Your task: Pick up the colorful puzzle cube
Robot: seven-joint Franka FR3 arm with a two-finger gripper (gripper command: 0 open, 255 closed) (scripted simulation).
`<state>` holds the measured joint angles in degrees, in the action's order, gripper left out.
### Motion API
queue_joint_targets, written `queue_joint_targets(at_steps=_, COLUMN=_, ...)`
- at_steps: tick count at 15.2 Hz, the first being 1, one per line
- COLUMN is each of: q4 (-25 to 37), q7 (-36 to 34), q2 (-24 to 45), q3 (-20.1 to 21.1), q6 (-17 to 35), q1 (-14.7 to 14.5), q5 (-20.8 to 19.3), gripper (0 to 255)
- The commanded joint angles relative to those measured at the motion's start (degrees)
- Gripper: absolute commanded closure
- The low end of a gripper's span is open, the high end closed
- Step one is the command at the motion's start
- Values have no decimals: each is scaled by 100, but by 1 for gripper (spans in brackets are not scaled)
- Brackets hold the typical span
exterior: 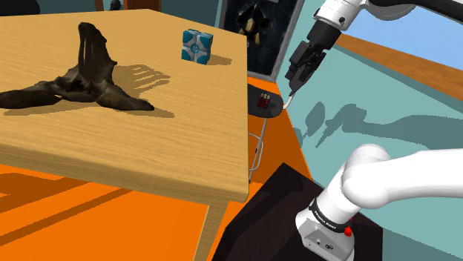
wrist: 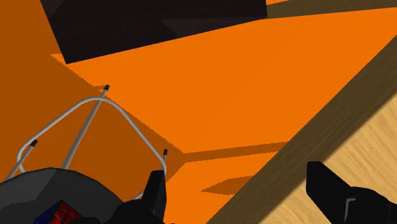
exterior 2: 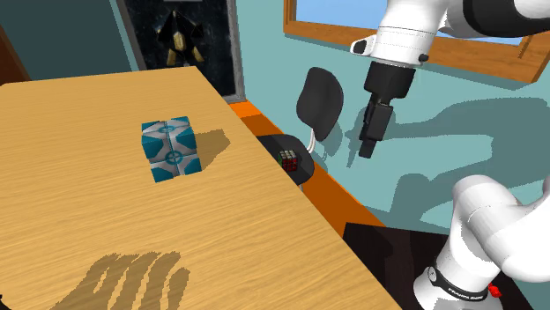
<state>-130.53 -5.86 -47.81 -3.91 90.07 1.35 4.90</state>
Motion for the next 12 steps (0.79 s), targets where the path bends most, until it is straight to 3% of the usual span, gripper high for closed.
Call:
queue_joint_targets(at_steps=1, q4=0, q7=0, q2=0, q3=0, q6=0, q1=0, q5=0, gripper=0)
queue_joint_targets(at_steps=12, q4=102, q7=528, q2=1640, q3=-717, q6=1193, q1=324, q5=-438, gripper=0)
